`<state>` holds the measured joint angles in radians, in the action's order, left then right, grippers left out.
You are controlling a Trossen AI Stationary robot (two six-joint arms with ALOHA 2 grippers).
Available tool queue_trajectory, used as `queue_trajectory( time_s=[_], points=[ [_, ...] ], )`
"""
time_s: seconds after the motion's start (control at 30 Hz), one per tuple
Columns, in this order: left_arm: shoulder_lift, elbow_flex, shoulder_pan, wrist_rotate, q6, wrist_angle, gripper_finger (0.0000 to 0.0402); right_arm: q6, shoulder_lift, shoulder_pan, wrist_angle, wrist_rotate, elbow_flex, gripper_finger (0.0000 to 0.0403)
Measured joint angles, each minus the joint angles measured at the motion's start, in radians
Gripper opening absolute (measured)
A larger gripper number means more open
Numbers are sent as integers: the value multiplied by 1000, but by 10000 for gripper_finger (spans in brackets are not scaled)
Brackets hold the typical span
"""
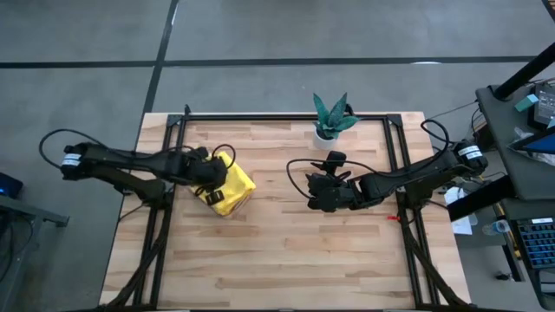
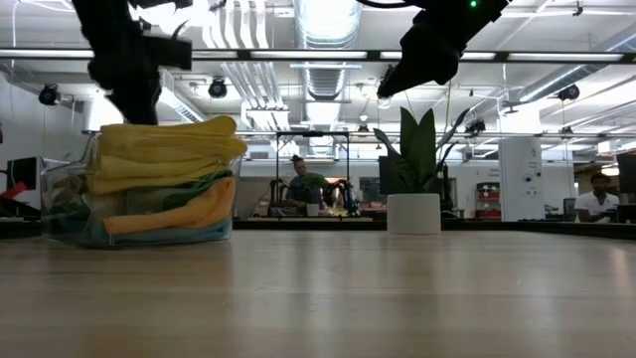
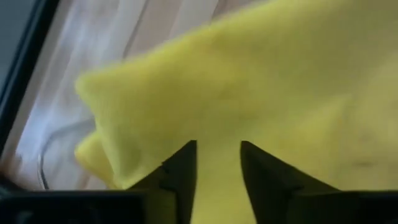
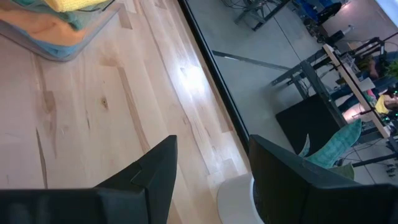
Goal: Fold microfiber towels
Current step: Put the yellow microfiber cloth into the transparent bin
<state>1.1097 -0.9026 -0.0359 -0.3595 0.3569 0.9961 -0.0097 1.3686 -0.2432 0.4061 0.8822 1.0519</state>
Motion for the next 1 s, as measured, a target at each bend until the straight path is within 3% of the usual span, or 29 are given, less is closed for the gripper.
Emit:
queue_trajectory(
  time_s=[0.23,0.4,0.57,0.83,1.0],
  points=[
    [25,99,65,15,51,15,26,-1,0,0,0,0,0,189],
    [9,59,70,77,107,15,10,-8,0,0,0,0,0,189],
    [-57,13,102,222,162,69,56,-34,0,0,0,0,0,189],
    [-160,28,205,127,184,97,165,-86,0,0,0,0,0,189],
    [-167,29,283,142,119,94,191,-105,0,0,0,0,0,189]
  ],
)
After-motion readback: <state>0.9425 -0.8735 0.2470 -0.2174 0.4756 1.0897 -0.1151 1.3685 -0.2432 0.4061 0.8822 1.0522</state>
